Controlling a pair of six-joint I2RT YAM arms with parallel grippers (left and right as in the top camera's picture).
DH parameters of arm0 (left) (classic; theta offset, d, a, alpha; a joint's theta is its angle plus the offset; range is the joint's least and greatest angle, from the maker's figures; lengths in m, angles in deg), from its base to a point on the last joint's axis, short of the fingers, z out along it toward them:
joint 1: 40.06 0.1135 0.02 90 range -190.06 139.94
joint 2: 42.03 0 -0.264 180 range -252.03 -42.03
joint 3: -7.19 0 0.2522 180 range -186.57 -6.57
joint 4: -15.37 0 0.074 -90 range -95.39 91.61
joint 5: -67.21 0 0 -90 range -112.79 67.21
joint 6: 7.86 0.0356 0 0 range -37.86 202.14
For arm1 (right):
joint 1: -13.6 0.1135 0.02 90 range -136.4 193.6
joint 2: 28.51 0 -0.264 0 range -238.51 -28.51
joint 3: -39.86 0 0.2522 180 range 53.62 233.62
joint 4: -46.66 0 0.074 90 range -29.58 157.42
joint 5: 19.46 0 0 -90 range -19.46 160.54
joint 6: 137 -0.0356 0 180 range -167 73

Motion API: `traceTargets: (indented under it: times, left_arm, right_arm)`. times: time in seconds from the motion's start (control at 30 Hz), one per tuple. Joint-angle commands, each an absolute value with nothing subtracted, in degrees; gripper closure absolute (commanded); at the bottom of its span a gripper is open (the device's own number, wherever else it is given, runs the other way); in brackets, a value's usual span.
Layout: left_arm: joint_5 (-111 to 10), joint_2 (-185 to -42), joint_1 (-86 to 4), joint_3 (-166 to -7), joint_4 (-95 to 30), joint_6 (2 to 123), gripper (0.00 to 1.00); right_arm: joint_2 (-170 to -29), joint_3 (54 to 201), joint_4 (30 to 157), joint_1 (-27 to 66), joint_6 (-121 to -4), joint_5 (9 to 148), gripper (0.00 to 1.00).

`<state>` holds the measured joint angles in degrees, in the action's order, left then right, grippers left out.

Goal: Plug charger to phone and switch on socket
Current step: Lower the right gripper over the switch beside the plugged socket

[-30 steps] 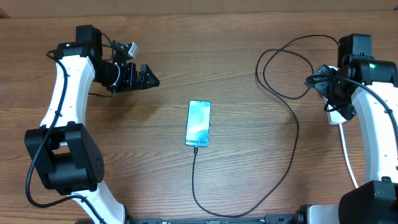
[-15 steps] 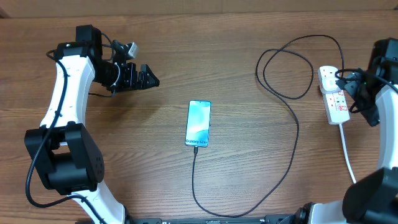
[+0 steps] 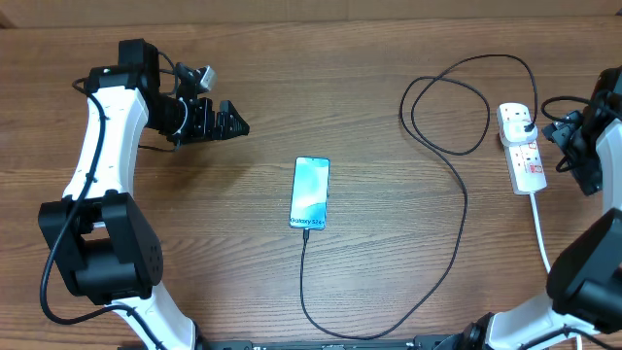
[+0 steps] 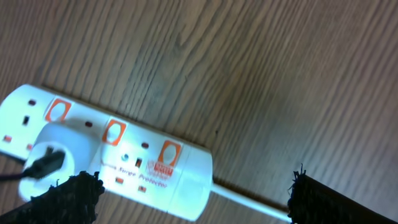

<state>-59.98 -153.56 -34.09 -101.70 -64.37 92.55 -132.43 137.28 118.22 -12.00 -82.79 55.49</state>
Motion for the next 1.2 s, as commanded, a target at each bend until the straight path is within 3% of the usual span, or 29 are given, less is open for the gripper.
traceTargets:
  times: [0.0, 1.17]
  left_arm:
    - [-59.8, -152.6, -34.6, -102.0, -64.3, 92.2, 0.0]
    - [-59.8, -152.6, -34.6, -102.0, -64.3, 92.2, 0.0]
  right_arm:
    - [-134.0, 136.8, 117.4, -12.9, -83.0, 54.7, 0.0]
    - [-135.1, 136.8, 120.1, -13.1, -83.0, 56.7, 0.0]
